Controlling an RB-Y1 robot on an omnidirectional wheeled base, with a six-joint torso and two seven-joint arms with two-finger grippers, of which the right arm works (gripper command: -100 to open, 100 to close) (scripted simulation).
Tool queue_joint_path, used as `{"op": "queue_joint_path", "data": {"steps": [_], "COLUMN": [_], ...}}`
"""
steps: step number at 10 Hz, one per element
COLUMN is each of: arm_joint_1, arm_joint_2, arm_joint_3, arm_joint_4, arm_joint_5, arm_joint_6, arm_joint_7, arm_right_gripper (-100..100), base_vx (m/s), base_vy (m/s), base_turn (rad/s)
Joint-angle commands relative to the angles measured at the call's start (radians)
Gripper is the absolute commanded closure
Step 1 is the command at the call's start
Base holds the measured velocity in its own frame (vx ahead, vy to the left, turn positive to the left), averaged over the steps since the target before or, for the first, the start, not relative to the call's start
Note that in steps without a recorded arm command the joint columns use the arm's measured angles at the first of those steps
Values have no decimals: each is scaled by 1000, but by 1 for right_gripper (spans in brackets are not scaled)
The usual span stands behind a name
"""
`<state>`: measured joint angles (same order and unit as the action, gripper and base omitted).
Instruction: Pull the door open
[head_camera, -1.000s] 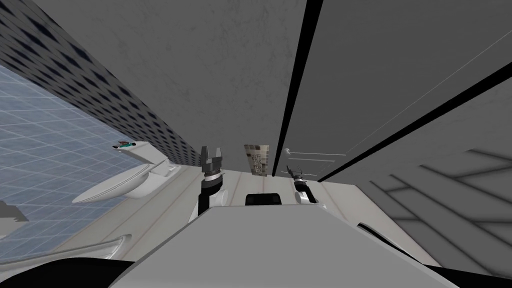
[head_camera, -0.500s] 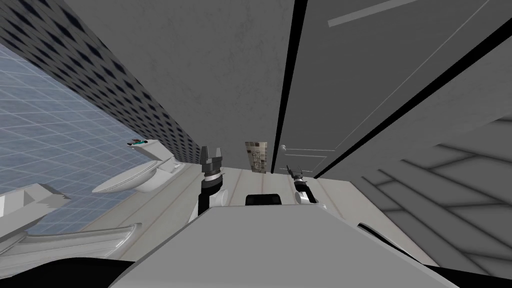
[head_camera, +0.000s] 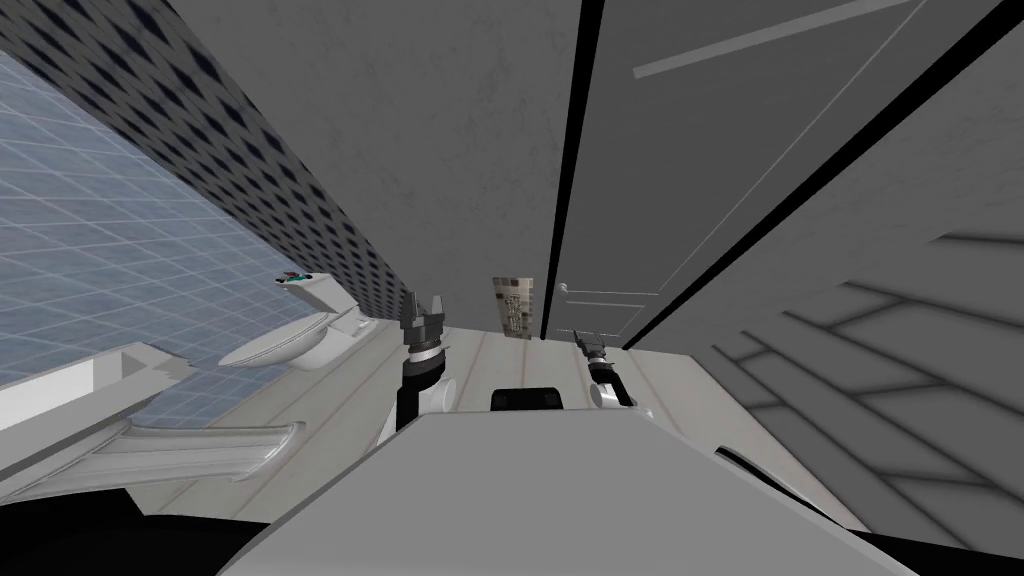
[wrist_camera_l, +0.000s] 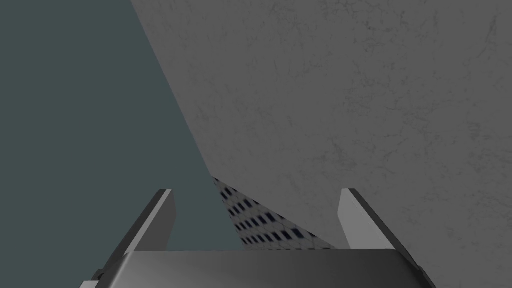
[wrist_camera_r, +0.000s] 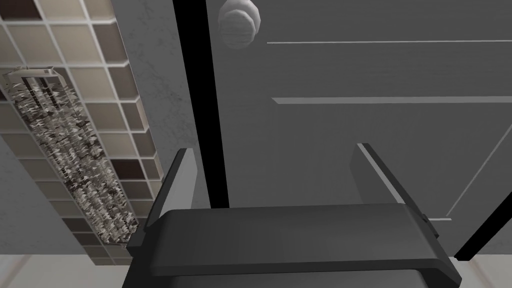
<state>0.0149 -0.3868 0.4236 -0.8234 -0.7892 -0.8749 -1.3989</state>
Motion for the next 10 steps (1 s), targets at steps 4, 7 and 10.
{"op": "queue_joint_path", "data": {"steps": [4, 7, 10], "arm_joint_1": [3, 12, 26], "arm_joint_2": [-1, -2, -5], "arm_joint_3": [-1, -4, -10], "arm_joint_4": [-2, -7, -16], "arm_joint_5": [-6, -24, -53], "arm_joint_6": [-2, -7, -15], "arm_joint_7": [4, 15, 33], "arm_right_gripper": [-100, -100, -100], "base_vx": [-209, -228, -62], "base_vy": [-28, -70, -155], "base_turn": [49, 147, 230]}}
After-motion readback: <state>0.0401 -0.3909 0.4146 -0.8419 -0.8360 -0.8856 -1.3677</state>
